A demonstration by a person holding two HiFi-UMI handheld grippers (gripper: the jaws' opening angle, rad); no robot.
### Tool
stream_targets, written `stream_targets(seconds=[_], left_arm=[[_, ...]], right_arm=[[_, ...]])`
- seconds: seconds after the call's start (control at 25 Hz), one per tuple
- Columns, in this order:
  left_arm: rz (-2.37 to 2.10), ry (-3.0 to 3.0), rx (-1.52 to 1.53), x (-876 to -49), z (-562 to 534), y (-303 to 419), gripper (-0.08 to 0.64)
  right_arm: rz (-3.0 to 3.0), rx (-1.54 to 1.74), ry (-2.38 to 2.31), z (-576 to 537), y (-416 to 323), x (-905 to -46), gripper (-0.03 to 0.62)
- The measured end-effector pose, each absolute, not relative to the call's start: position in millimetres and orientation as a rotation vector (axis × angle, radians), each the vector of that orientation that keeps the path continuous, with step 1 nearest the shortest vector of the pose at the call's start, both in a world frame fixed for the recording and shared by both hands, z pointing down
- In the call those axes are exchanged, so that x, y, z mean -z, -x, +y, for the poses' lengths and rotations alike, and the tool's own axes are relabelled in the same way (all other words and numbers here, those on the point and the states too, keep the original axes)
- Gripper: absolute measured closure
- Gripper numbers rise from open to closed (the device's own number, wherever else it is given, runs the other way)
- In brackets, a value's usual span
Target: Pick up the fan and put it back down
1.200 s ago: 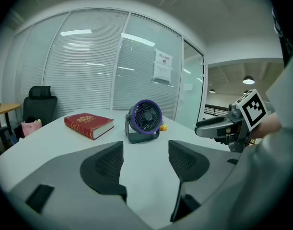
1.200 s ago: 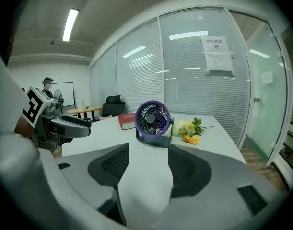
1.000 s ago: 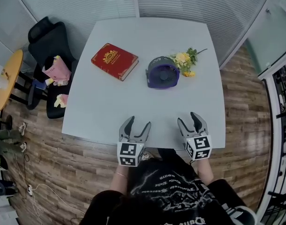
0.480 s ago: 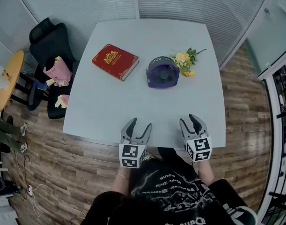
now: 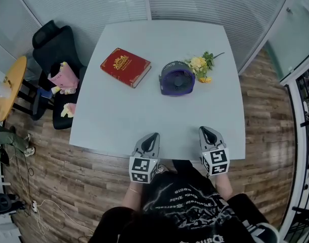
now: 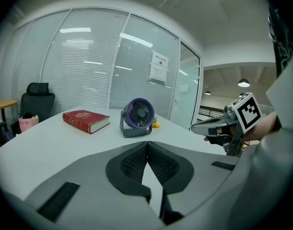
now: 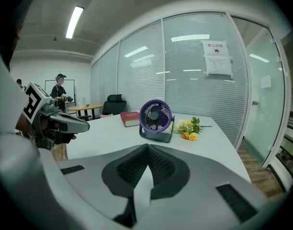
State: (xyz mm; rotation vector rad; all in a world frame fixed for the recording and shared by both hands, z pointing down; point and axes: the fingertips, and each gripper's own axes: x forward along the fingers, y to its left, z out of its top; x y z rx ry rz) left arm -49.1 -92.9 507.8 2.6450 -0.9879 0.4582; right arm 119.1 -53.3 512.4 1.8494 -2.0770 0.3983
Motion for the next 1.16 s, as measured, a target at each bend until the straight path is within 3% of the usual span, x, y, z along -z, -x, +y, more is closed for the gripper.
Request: stream_targets(seconds=[1.16], left_arm=[[-0.926, -2.592, -0.342, -500.8, -121.6, 37.7, 0.540]], right_arm=[[-2.018, -0.266, -1.769, -76.0, -135.5, -504.6, 0.586]])
